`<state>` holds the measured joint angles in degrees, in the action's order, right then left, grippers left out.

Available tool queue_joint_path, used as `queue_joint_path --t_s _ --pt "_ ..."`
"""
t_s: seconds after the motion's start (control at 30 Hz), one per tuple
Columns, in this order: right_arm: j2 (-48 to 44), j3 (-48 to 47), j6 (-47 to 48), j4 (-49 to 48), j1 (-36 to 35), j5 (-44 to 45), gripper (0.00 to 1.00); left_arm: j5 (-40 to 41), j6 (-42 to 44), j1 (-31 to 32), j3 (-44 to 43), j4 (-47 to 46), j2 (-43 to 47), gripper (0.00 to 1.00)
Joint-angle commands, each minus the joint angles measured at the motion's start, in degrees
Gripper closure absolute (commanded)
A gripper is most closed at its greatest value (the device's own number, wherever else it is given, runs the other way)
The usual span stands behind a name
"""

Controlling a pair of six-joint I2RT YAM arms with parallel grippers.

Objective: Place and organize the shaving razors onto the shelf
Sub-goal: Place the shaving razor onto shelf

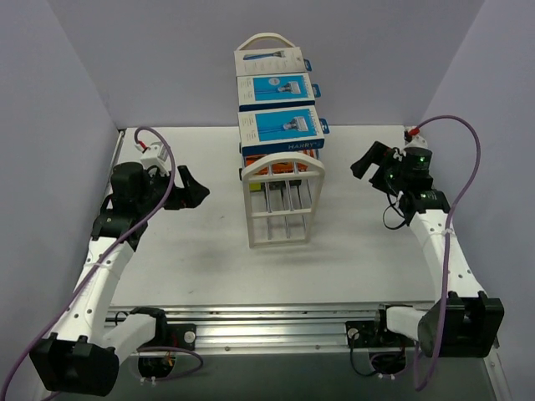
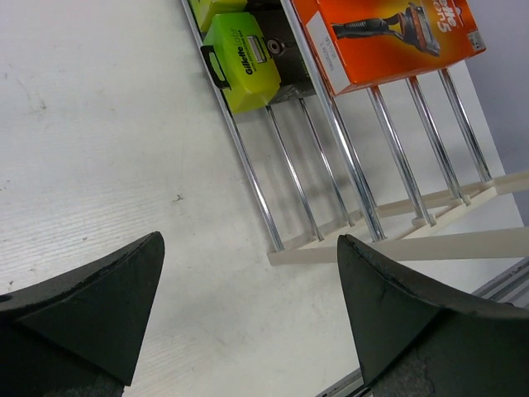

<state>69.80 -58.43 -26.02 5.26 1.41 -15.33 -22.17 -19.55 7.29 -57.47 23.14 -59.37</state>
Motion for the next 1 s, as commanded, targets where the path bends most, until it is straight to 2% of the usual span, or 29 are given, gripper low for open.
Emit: queue_joint_path --t_s 0.0,0.2,0.3,0.57,0.73,0.97 --pt "-3.7 -2.12 -1.05 0.28 0.08 3.03 0.0 0.65 2.15 0.01 -1.05 -0.2 -0.39 0.06" --pt "-5.46 -1.68 1.58 0.28 -0.44 3.11 0.0 1.34 2.94 -0.61 -0.89 0.94 2.15 0.06" --pt "-6.86 -1.07 3.34 -0.15 -4.38 6.36 0.0 4.59 3.47 -0.08 -0.19 0.95 4.18 0.06" --pt "-11.09 2.71 4.31 -3.93 -8.97 21.56 0.0 10.92 4.96 5.35 -0.18 2.26 5.5 0.06" --pt "-12.23 7.19 4.75 -9.2 -8.97 22.11 0.0 14.7 4.96 5.98 0.17 2.27 7.08 0.06" --pt "-10.21 7.98 4.93 -10.26 -8.97 19.9 0.0 19.71 4.87 5.11 1.13 0.77 9.62 0.06"
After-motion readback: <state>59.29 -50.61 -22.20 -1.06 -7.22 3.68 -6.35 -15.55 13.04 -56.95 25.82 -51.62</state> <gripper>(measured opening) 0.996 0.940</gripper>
